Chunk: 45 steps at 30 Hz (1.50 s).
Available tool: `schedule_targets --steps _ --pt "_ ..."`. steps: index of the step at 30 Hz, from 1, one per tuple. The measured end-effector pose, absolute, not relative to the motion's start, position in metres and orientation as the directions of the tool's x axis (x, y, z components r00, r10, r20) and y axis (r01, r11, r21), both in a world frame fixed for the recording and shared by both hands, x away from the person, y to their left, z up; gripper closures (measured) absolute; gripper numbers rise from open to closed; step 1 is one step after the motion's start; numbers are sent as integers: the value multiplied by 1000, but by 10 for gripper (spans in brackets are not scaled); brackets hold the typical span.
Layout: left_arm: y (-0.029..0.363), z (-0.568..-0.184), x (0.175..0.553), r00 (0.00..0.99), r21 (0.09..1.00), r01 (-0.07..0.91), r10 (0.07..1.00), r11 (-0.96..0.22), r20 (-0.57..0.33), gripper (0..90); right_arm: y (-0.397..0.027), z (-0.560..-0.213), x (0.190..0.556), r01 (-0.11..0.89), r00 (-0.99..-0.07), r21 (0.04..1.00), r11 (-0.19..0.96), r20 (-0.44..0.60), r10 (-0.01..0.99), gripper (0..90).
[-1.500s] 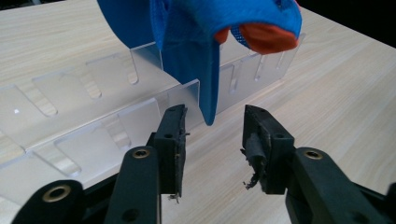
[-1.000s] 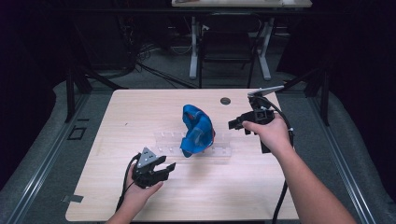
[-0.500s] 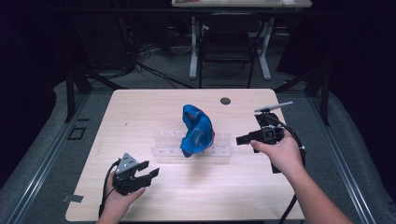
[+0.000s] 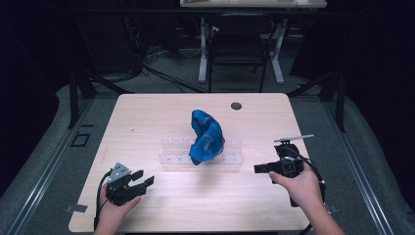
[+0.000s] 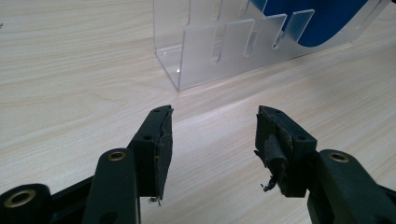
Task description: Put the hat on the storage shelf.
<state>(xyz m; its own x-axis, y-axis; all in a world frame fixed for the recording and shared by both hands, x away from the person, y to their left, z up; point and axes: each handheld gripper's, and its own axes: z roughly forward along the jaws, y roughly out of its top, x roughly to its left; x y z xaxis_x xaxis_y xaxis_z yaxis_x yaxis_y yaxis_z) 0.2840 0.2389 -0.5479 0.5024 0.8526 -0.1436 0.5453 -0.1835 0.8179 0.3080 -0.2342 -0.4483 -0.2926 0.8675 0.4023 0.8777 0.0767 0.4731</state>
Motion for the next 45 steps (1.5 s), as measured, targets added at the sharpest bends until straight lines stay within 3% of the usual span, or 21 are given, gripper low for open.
schedule_targets --steps 14,20,31,45 --pt "242 -555 285 488 805 565 860 -180 -150 468 -242 -487 290 862 -264 506 46 369 891 648" --pt "240 -557 285 491 804 565 859 -186 -147 466 -243 -503 283 846 -266 534 11 403 876 642" --pt "237 -557 284 500 796 570 854 -203 -140 466 -241 -529 274 812 -280 584 24 353 893 616" --pt "233 -560 283 506 800 562 853 -211 -130 466 -249 -541 268 772 -290 636 -6 361 887 589"
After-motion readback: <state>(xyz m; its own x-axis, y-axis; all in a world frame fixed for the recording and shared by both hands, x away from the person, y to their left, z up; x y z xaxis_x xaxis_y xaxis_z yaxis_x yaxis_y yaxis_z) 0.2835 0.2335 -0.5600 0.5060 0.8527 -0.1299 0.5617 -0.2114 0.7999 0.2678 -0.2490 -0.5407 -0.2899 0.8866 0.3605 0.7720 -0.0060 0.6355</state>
